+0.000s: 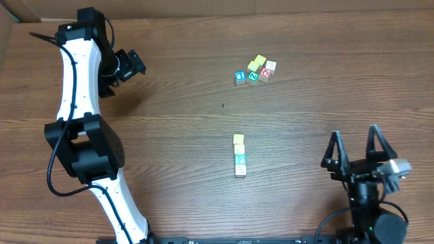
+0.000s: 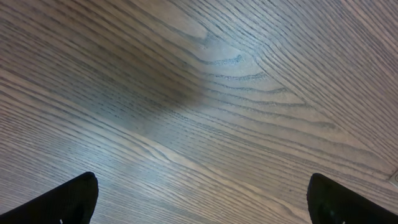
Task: Flip 4 blocks
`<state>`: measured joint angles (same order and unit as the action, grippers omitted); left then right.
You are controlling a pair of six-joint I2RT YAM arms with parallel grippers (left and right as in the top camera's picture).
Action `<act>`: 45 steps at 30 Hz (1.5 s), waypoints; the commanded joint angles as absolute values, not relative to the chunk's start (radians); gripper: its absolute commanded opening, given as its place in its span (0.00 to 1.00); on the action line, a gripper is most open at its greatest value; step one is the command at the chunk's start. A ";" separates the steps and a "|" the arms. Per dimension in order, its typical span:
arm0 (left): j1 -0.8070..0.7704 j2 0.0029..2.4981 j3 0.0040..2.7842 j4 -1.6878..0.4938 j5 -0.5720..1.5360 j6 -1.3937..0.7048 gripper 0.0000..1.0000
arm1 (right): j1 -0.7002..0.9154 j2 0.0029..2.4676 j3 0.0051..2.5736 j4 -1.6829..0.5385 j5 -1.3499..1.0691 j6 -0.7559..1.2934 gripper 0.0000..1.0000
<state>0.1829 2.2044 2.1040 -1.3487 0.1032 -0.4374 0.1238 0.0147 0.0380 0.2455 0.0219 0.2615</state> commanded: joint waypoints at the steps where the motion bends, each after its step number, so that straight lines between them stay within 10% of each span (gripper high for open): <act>1: 0.176 2.195 2.102 -1.349 0.101 -0.430 1.00 | 0.117 0.003 0.008 0.228 0.012 0.261 1.00; 10: 0.176 2.195 2.102 -1.349 0.101 -0.430 1.00 | 0.117 0.003 0.008 -0.094 0.004 0.260 1.00; 45: 0.176 2.195 2.102 -1.349 0.101 -0.430 1.00 | 0.117 0.003 0.008 -0.084 -0.006 0.081 1.00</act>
